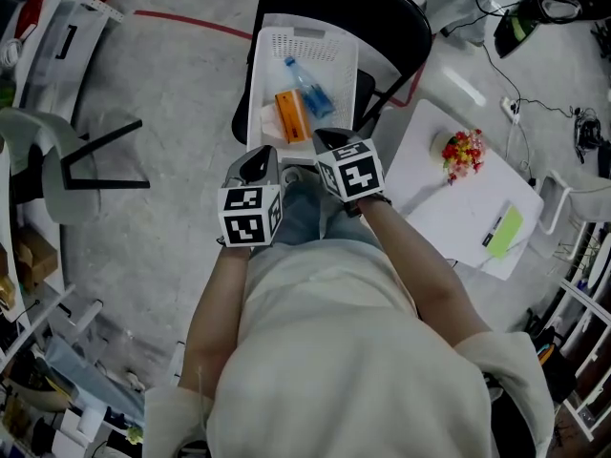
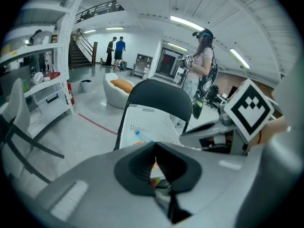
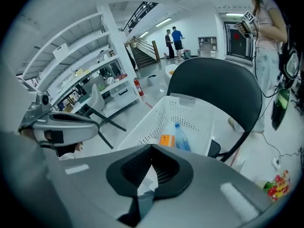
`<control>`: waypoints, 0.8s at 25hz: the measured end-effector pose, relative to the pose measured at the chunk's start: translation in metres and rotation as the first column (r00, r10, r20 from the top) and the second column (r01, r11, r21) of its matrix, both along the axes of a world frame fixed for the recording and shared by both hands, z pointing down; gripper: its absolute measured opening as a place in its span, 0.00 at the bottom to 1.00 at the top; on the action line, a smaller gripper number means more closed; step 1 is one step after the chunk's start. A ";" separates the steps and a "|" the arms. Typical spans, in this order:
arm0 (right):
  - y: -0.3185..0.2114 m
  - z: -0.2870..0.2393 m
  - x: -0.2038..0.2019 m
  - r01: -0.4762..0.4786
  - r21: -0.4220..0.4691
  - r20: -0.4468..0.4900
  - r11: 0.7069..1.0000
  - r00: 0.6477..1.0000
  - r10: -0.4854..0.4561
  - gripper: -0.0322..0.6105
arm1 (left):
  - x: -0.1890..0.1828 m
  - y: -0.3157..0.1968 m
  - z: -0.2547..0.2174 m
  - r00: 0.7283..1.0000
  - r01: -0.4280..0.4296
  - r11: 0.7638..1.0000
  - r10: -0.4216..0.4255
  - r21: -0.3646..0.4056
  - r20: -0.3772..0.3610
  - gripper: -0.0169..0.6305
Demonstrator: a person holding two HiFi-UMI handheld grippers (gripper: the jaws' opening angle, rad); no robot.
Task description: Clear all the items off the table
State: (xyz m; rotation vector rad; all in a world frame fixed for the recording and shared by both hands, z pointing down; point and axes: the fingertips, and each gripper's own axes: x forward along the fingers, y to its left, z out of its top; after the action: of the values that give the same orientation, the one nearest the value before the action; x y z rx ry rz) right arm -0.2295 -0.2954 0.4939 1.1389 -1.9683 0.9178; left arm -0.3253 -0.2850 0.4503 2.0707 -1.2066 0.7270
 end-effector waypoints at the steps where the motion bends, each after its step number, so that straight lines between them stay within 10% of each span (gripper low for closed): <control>1: 0.002 0.000 0.002 -0.002 0.001 -0.002 1.000 1.000 0.002 0.05 | 0.001 0.001 -0.001 1.000 -0.004 1.000 0.004 0.001 0.000 0.04; 20: 0.030 -0.010 0.021 -0.098 0.011 0.004 0.995 0.995 0.098 0.05 | 0.024 0.012 -0.010 0.995 -0.092 0.996 0.093 0.016 -0.030 0.04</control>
State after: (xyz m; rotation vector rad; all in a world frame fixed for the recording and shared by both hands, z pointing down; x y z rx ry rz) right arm -0.2087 -0.2654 0.4838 1.2507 -1.9374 0.9605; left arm -0.3012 -0.2732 0.4402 2.1542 -1.1086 0.7281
